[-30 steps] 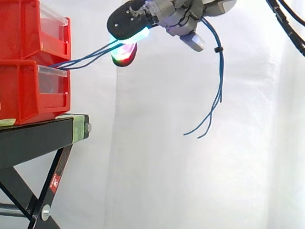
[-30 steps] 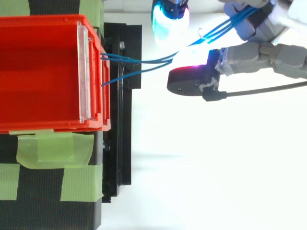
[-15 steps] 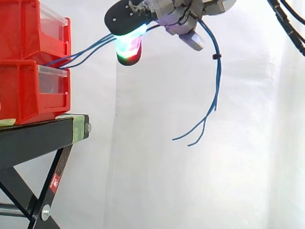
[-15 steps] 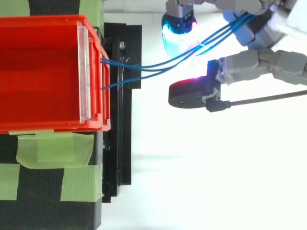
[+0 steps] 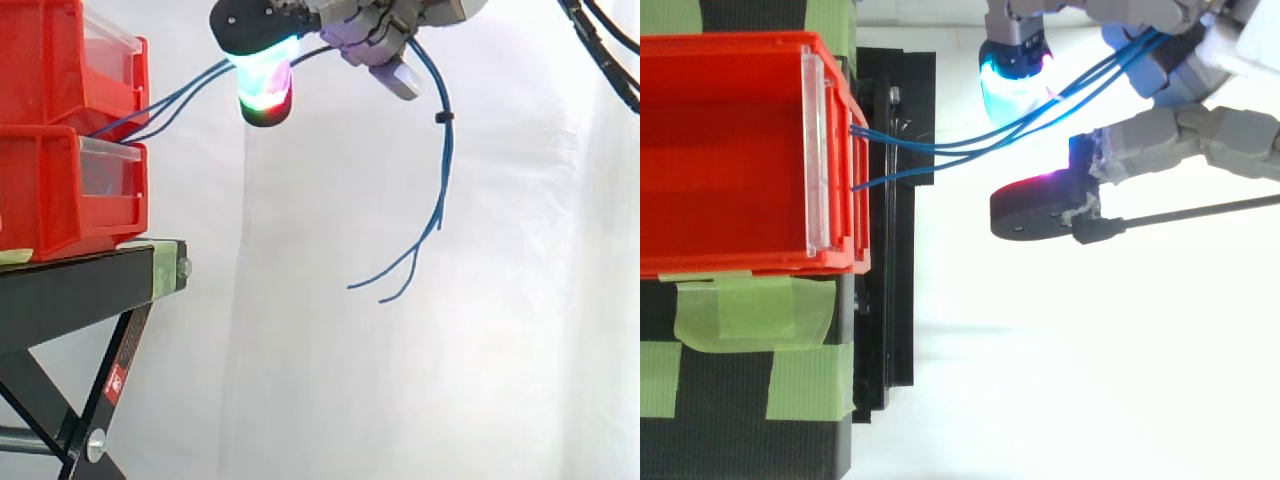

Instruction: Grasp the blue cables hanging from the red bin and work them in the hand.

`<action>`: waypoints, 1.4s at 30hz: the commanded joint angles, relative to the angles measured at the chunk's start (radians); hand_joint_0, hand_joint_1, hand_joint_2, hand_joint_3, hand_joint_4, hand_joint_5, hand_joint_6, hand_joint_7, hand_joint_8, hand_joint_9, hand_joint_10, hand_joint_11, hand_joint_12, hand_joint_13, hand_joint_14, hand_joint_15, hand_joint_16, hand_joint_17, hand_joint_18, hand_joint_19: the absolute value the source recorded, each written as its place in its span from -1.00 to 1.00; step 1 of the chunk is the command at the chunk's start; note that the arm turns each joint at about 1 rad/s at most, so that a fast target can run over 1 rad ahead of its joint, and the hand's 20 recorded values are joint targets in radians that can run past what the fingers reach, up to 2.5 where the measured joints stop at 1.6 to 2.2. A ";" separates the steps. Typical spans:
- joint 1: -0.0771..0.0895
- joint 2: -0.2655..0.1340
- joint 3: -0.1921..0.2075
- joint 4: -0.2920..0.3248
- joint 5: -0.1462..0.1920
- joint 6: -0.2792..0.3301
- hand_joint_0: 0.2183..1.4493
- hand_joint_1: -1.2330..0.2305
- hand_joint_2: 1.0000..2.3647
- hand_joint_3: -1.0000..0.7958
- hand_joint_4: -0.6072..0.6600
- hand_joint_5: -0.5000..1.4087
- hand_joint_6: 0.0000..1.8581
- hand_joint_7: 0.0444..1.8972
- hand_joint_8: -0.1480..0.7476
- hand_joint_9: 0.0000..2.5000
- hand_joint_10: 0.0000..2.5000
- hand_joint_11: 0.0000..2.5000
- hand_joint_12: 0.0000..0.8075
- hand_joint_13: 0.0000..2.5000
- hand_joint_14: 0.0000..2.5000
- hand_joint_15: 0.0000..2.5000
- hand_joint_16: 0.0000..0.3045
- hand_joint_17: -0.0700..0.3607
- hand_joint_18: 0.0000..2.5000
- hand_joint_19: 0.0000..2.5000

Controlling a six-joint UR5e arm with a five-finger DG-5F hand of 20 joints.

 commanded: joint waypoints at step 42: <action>-0.002 0.000 0.000 0.055 0.006 -0.071 0.08 -0.14 -0.98 -0.68 0.43 -0.19 -0.79 0.47 0.49 0.39 1.00 1.00 0.91 0.67 1.00 0.61 0.61 0.18 1.00 -0.39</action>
